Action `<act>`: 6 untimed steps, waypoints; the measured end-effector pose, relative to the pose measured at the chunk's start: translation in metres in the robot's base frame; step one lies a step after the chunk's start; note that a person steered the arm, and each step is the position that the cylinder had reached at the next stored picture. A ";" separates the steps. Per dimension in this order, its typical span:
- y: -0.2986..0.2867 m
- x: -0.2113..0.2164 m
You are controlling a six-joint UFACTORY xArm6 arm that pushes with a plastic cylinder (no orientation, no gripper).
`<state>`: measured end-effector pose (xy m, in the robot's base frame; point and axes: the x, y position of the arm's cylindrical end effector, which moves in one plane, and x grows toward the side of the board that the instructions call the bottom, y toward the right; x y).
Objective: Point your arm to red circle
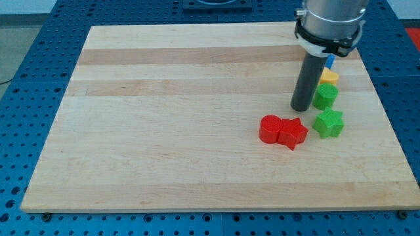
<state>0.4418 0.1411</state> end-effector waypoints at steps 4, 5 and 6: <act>-0.025 0.001; -0.025 0.001; -0.032 0.001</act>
